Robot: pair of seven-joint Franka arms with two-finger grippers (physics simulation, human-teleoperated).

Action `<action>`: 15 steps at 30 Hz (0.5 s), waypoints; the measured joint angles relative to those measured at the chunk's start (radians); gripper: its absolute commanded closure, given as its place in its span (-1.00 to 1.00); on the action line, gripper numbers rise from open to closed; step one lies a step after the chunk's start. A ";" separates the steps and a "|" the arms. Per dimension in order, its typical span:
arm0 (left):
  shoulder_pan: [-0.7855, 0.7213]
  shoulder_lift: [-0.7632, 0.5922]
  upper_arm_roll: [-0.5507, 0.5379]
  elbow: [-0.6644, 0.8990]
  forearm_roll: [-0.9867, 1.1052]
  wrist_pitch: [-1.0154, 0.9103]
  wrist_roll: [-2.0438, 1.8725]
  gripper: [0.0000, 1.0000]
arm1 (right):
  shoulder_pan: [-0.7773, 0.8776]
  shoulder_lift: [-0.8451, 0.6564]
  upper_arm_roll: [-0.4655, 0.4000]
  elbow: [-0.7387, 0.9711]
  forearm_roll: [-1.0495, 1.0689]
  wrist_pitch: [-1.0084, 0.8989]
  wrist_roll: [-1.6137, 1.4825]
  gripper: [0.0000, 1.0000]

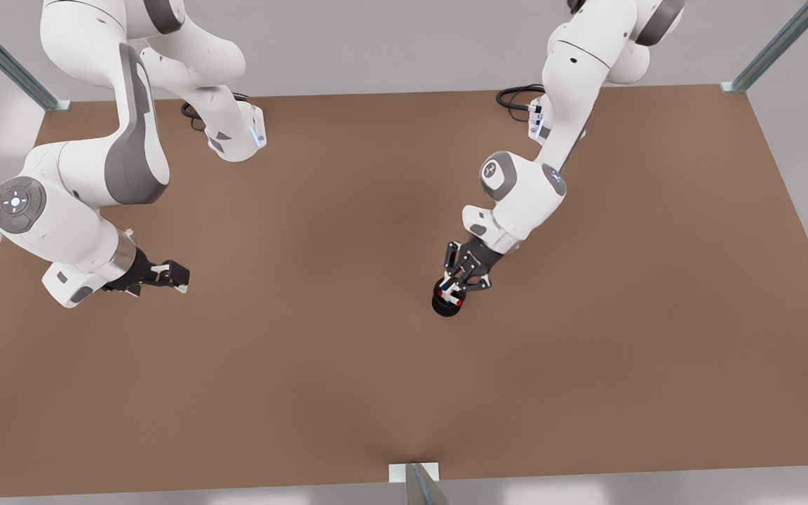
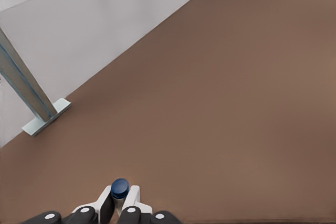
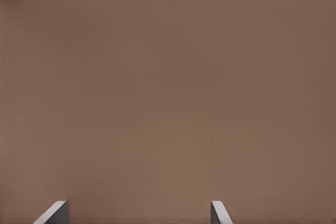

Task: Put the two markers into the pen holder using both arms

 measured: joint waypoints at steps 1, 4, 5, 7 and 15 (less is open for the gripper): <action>-0.001 0.000 0.000 -0.007 -0.003 0.007 0.019 0.57 | 0.000 0.000 0.000 0.000 0.000 -0.001 -0.001 -1.00; -0.010 0.002 -0.001 -0.024 -0.008 0.024 0.071 0.57 | 0.000 0.000 0.000 0.000 0.000 -0.002 -0.005 -1.00; -0.012 0.004 -0.001 -0.030 -0.009 0.031 0.087 0.57 | 0.000 0.000 0.000 0.000 0.000 -0.002 -0.006 -1.00; -0.021 0.014 -0.001 -0.035 -0.010 0.045 0.116 0.57 | 0.000 0.000 0.000 0.000 0.000 -0.003 -0.008 -1.00; -0.031 0.008 -0.002 -0.064 -0.018 0.078 0.203 0.57 | 0.000 0.000 0.000 0.000 0.000 -0.003 -0.015 -1.00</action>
